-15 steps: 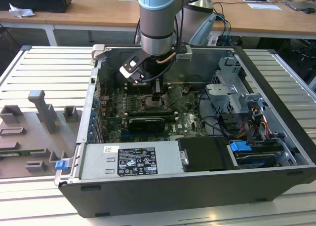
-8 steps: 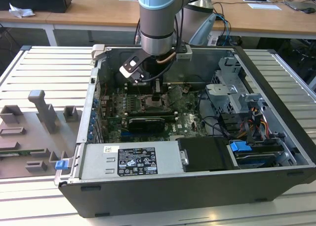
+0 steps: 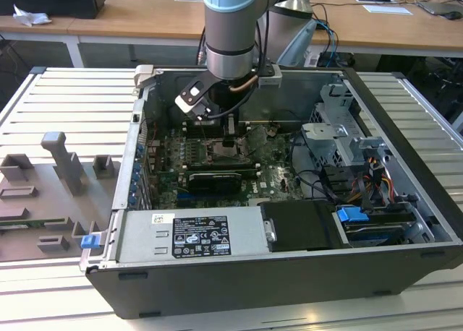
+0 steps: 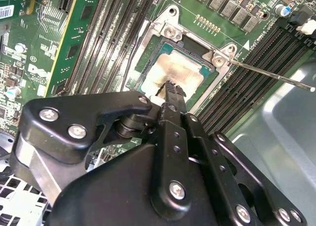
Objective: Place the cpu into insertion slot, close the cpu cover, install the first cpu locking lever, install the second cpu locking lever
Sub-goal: 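Close the cpu cover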
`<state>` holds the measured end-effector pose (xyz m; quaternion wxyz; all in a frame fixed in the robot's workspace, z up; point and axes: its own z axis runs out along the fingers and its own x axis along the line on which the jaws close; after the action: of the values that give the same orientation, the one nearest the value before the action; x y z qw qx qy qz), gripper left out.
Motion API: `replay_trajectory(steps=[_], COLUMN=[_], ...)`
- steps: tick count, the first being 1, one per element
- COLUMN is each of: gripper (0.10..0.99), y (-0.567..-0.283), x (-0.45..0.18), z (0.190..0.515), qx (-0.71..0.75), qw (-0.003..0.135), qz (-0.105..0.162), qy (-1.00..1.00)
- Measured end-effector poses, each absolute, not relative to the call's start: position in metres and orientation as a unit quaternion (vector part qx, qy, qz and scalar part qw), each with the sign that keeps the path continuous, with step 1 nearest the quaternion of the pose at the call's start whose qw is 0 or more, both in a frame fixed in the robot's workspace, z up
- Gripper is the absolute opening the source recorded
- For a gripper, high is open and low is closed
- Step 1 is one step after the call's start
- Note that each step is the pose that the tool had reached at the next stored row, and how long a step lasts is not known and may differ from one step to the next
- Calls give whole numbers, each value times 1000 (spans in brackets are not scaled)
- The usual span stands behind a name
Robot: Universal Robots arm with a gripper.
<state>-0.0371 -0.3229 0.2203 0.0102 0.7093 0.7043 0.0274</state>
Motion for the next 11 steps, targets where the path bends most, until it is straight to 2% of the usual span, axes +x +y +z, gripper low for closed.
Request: replay_trajectory(steps=[11], gripper=[106], y=[-323], x=[-37], z=[226], qx=[709], qw=[9], qz=[29], qy=[704])
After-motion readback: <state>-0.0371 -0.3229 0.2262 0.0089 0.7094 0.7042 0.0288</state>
